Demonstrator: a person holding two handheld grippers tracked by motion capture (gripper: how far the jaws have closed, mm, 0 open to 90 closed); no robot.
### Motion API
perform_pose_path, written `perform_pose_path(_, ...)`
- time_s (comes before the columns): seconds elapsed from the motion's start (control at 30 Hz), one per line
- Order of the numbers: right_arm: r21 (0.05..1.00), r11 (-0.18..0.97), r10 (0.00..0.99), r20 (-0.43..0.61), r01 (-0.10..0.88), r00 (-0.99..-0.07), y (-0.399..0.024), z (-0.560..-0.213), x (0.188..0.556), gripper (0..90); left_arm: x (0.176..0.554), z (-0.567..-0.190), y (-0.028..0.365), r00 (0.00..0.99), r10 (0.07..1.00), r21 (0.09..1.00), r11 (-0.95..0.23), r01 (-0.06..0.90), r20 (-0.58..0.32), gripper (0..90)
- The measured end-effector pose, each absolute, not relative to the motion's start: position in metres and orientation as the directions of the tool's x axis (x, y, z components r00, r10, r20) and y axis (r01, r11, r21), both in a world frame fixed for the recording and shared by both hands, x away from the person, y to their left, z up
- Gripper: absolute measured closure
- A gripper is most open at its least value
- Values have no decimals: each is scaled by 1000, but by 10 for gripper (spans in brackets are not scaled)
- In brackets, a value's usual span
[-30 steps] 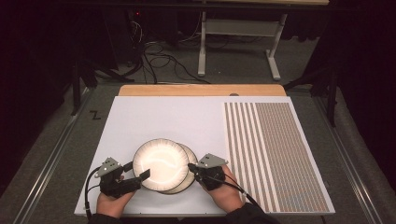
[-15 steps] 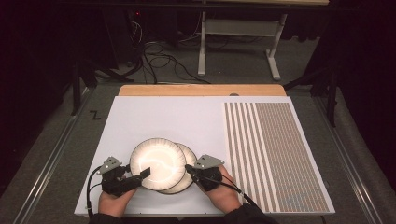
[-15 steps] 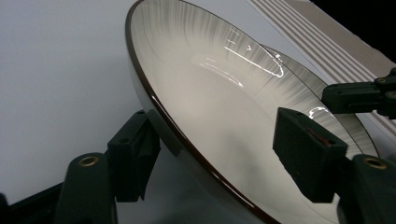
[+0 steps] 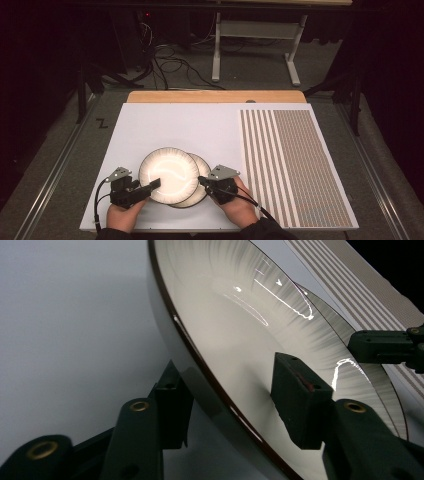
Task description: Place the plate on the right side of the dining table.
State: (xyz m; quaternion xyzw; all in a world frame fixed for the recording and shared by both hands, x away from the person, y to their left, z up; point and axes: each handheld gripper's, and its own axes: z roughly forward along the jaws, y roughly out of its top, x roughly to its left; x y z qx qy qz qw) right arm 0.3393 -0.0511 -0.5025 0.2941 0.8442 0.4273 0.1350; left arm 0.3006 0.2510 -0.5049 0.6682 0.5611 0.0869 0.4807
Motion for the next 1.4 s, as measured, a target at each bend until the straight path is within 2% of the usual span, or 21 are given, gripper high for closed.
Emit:
perform_pose_path(0.03, 800, 461, 613, 26, 384, -790, -51, -502, 339, 900, 300, -504, 253, 351, 829, 738, 105, 667, -435, 578)
perform_pose_path(0.2, 801, 461, 612, 24, 382, -791, -51, -502, 339, 900, 299, -502, 253, 343, 830, 741, 120, 660, -440, 616)
perform_pose_path(0.53, 809, 459, 611, 12, 367, -791, -52, -500, 338, 900, 294, -492, 245, 374, 851, 802, 88, 591, -369, 724)
perform_pose_path(0.87, 828, 428, 624, 21, 364, -781, -64, -488, 338, 900, 291, -491, 245, 383, 860, 827, 76, 558, -338, 734)
perform_pose_path(1.23, 857, 370, 675, 17, 359, -738, -111, -465, 334, 895, 288, -489, 241, 411, 868, 862, 37, 505, -278, 738)
perform_pose_path(1.4, 870, 344, 701, 12, 354, -713, -138, -454, 329, 852, 286, -488, 239, 419, 873, 878, 20, 479, -248, 740)
